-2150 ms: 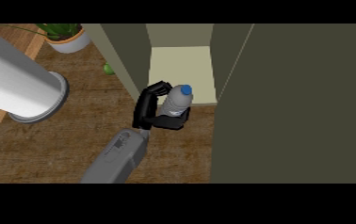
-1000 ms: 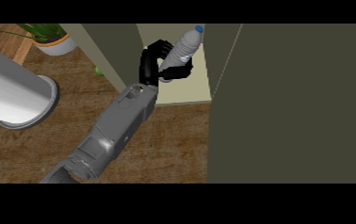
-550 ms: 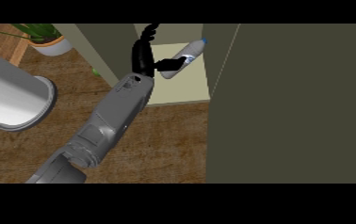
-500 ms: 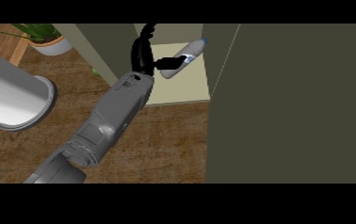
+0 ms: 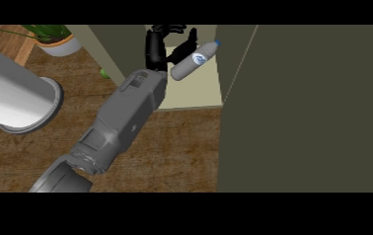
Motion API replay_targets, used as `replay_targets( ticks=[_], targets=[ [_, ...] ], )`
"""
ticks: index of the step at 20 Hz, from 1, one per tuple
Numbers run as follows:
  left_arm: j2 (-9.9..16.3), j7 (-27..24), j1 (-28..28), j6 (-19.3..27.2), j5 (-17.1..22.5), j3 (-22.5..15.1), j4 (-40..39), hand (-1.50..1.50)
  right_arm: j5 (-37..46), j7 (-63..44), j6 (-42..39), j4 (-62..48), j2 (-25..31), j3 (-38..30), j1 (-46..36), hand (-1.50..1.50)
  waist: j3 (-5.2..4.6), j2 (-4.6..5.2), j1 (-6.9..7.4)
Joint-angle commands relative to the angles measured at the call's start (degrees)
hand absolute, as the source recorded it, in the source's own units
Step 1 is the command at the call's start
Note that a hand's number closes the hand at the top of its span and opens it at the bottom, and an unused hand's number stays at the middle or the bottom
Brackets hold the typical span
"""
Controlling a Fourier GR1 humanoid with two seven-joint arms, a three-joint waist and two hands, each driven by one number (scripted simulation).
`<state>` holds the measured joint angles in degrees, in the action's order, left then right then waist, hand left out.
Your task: Pick up the bottled water, place it into the cabinet and close the cabinet
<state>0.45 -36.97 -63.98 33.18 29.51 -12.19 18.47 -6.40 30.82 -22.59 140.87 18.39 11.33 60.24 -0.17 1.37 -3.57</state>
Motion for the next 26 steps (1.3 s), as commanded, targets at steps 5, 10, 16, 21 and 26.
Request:
replay_targets(
  ticks=[5,10,16,21,26],
  targets=[
    [-0.44,-5.86,3.16,-9.35,4.65,0.75,2.4,1.5,-2.37,-3.7,-0.88,9.24,1.06,1.17,4.03,-1.5,0.06,-0.76,-0.11],
    [-0.44,-1.23,6.58,-10.44,8.29,-5.39,9.5,1.5,-1.7,-4.28,-0.43,7.89,0.7,0.92,2.13,-1.5,0.12,-1.34,1.08],
    [-0.45,1.22,17.19,-21.35,14.06,-13.36,22.28,-1.5,0.14,-5.07,1.47,8.97,-0.79,4.58,2.82,-1.5,0.05,-1.85,2.46],
    [-0.45,4.32,27.11,-22.75,16.71,-20.02,34.9,-1.5,2.7,-6.32,3.14,10.84,-1.18,6.7,4.96,-1.5,0.03,-2.16,3.89],
    [4.04,3.87,42.46,-19.34,13.68,-26.37,47.44,-1.5,5.59,-4.4,3.89,10.48,-1.47,9.33,7.02,-1.5,0.06,-2.51,5.04]
  ],
)
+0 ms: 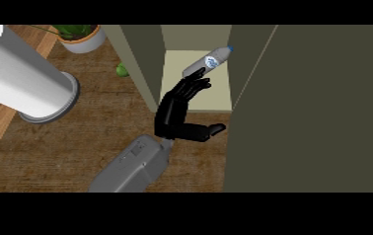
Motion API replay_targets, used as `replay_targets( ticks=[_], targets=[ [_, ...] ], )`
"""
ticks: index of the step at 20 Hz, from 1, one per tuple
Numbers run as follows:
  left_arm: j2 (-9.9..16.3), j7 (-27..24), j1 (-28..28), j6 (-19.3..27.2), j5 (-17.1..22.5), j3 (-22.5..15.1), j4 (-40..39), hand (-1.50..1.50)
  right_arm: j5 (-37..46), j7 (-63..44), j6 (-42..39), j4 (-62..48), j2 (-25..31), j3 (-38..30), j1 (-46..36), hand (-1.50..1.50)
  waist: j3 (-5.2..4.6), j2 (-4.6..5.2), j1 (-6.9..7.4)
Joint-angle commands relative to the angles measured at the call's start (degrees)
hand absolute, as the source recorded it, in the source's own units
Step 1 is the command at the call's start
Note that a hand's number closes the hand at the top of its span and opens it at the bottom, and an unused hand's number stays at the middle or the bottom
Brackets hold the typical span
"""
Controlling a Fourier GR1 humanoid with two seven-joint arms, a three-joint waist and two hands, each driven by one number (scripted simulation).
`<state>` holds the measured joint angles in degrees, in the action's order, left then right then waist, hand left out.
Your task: Pick up the bottled water, place it into the cabinet and close the cabinet
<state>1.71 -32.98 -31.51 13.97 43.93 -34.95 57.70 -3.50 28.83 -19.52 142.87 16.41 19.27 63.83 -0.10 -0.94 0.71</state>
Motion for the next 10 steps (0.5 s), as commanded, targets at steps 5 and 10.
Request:
replay_targets(
  ticks=[5,10],
  targets=[
    [10.72,-0.01,22.14,3.13,-1.19,-5.22,21.76,-1.5,4.28,-0.61,2.11,7.47,1.01,0.63,3.94,-1.5,0.03,-0.53,1.7],
    [18.02,-3.43,30.94,-0.98,0.24,-3.36,29.77,-1.5,7.96,-3.89,-1.83,10.35,7.26,4.15,2.18,1.5,-0.14,0.31,1.94]
  ],
)
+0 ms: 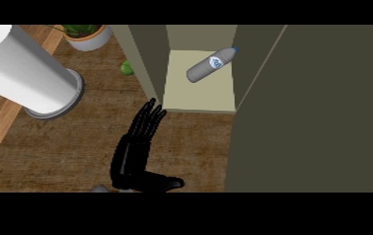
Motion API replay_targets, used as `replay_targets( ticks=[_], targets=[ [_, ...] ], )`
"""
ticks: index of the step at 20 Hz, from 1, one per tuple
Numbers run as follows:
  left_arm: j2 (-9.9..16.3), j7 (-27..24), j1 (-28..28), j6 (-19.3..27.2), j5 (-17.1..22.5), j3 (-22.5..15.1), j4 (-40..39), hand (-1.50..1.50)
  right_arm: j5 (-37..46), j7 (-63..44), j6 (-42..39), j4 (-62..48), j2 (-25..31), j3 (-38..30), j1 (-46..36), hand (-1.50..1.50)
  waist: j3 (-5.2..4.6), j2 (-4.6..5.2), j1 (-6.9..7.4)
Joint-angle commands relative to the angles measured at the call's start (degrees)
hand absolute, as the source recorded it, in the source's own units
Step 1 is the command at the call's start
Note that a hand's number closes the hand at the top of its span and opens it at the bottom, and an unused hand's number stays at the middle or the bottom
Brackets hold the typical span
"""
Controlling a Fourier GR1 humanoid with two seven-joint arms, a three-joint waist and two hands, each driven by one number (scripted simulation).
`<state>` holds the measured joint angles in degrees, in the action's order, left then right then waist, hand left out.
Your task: Pick up the bottled water, place it into the cabinet and close the cabinet
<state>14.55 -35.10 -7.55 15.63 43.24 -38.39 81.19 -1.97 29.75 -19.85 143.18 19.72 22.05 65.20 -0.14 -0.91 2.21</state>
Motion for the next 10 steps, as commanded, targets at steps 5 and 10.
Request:
replay_targets(
  ticks=[5,10],
  targets=[
    [11.23,-3.86,11.68,-6.77,0.27,0.3,10.51,-1.5,12.58,-3.23,-6.98,7.83,11.31,0.39,-6.93,1.5,-0.2,-0.24,1.2],
    [18.49,-8.77,19.08,-11.47,0.93,3.41,13.69,-1.5,12.81,-7.32,-7.05,12.88,14.14,2.85,-9.85,1.5,-0.38,-0.13,0.89]
  ],
)
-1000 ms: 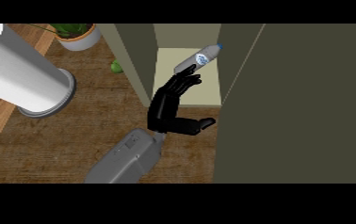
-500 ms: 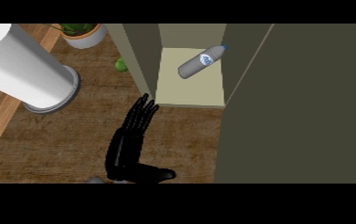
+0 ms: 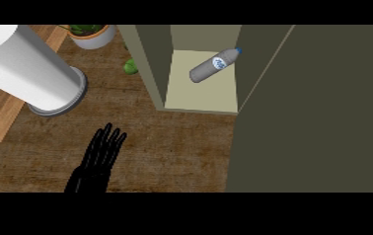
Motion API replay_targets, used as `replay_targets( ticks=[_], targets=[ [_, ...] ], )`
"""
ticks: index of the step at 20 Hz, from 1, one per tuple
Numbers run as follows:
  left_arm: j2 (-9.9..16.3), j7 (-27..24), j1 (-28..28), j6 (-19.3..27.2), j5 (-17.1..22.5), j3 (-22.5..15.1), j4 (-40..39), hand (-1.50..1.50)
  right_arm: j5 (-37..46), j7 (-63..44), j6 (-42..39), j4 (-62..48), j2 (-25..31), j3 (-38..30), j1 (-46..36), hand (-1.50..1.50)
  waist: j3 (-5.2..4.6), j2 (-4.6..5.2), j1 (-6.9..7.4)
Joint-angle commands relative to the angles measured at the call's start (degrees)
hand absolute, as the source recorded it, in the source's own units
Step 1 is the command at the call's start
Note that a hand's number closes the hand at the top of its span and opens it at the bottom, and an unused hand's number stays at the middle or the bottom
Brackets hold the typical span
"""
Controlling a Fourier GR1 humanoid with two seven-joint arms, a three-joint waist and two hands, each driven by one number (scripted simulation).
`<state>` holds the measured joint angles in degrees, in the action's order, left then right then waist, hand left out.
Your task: Pick up the bottled water, place it into the cabinet and close the cabinet
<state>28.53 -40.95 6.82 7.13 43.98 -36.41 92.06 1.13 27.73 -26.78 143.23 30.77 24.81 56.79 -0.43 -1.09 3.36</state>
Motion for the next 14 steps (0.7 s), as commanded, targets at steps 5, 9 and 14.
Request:
replay_targets(
  ticks=[5,9,14],
  targets=[
    [11.11,-7.13,11.36,-8.77,2.74,6.18,4.26,-1.5,9.0,-11.17,2.22,11.54,0.37,8.2,-7.43,1.5,-0.19,0.55,0.89],
    [15.64,-8.86,14.21,-13.33,4.52,9.53,5.35,-1.5,8.04,-18.93,3.41,10.93,-0.39,13.75,-11.01,1.5,-0.06,1.1,0.35],
    [17.82,-9.87,15.42,-17.34,4.71,10.28,5.59,-1.5,6.48,-24.46,3.9,7.04,-2.17,16.85,-20.04,1.5,-0.22,1.82,1.96]
  ],
)
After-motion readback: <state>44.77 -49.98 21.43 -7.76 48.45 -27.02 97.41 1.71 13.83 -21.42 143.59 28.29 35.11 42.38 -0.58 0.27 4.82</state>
